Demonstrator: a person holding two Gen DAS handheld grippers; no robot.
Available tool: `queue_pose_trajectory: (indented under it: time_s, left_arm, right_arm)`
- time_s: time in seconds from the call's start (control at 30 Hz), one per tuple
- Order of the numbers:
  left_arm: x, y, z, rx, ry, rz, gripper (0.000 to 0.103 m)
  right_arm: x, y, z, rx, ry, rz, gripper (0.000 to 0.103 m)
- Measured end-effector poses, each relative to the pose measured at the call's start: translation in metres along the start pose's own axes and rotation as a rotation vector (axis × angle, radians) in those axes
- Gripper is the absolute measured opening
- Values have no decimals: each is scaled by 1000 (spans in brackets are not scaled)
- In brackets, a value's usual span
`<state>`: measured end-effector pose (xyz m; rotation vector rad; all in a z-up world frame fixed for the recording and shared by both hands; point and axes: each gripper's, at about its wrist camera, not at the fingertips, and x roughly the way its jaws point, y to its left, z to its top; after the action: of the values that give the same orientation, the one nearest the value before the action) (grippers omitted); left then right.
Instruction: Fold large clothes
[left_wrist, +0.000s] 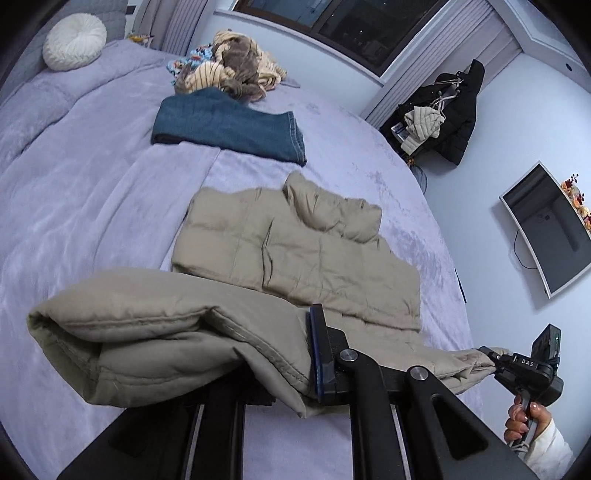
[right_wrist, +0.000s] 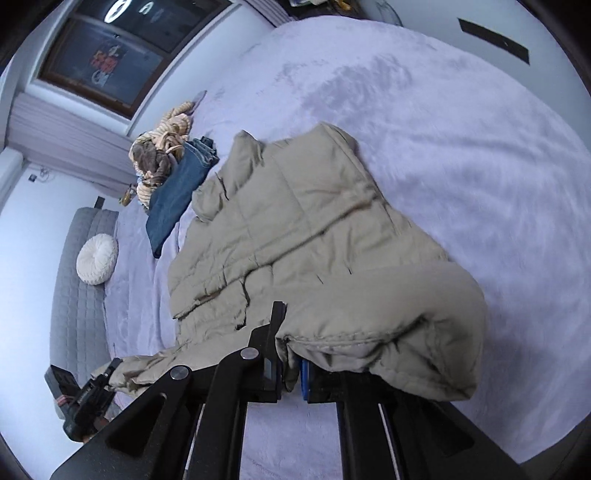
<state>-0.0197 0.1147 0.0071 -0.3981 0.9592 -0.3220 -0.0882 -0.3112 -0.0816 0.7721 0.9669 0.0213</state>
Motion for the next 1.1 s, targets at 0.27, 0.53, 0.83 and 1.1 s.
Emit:
queue_pose_trajectory:
  time_s: [0.27, 0.53, 0.83, 1.1]
  left_arm:
    - [57, -23, 86, 48, -85, 85, 15]
    - [179, 11, 133, 47, -11, 164, 15]
    - [296, 44, 137, 72, 93, 236, 15]
    - [306, 42, 143, 116, 109, 247, 16]
  right_arm:
    - [40, 62, 118, -230, -14, -29, 7]
    - [139, 68, 184, -283, 21, -134, 7]
    - [235, 25, 207, -161, 37, -144, 7]
    - [261, 21, 220, -126, 43, -129, 8]
